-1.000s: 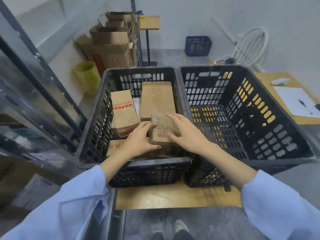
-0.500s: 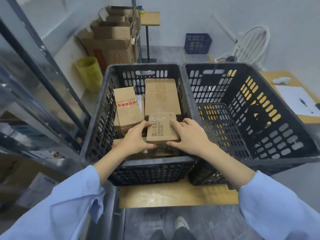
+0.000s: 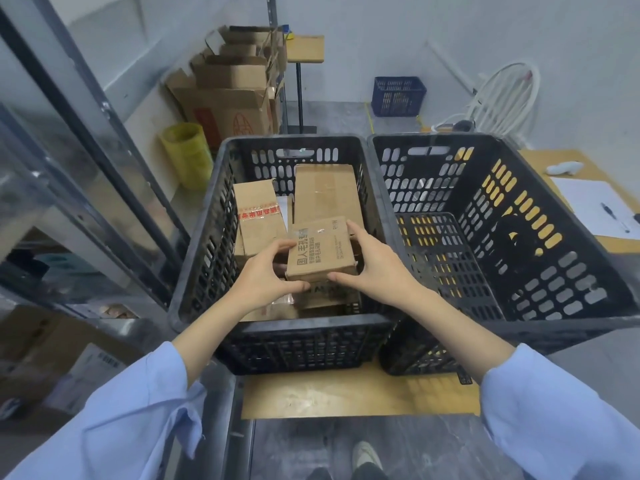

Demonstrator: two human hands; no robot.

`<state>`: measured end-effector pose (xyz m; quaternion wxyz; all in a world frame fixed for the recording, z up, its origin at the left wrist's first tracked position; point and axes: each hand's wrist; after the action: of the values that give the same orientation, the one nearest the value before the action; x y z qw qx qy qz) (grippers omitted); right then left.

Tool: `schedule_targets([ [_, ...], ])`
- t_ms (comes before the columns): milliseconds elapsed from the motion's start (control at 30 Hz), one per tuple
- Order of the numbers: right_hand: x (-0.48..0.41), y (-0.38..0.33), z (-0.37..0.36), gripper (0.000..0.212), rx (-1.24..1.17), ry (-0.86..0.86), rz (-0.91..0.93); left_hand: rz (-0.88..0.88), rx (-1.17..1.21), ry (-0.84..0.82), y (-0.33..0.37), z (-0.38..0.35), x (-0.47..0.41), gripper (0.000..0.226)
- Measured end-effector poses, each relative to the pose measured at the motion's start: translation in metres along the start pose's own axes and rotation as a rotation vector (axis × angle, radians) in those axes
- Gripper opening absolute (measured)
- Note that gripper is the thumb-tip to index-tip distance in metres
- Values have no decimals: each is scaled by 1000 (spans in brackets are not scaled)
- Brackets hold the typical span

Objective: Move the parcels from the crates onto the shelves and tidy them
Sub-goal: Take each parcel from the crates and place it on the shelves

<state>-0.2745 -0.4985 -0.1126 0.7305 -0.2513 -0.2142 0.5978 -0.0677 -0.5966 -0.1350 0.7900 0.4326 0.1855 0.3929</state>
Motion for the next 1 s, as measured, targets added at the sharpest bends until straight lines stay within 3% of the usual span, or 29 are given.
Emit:
schedule_targets([
  [167,9,-19,18,96,-203,29,25,-43,100,72,19,16,7,81],
  [400,6,-32,44,105,-415,-33,-6,-118,112,141,49,29,9,89],
  [700,4,-44,54,91,-441,96,-25,-59,150,226,71,26,7,100],
  [867,2,-42,56,84,-386,118,-36,-108,128,273,78,21,9,82],
  [1000,4,-40,57,77,-478,146,-62,-135,144,302,84,24,13,72],
])
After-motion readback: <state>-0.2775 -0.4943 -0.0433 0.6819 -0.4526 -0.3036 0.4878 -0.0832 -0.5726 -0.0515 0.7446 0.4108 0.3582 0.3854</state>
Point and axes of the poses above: each hand's wrist, its own x-axis away from the middle knuckle, its own z-axis out of the back of the hand, y = z × x, and after that the axes turned 4 degrees about -z, right-handed
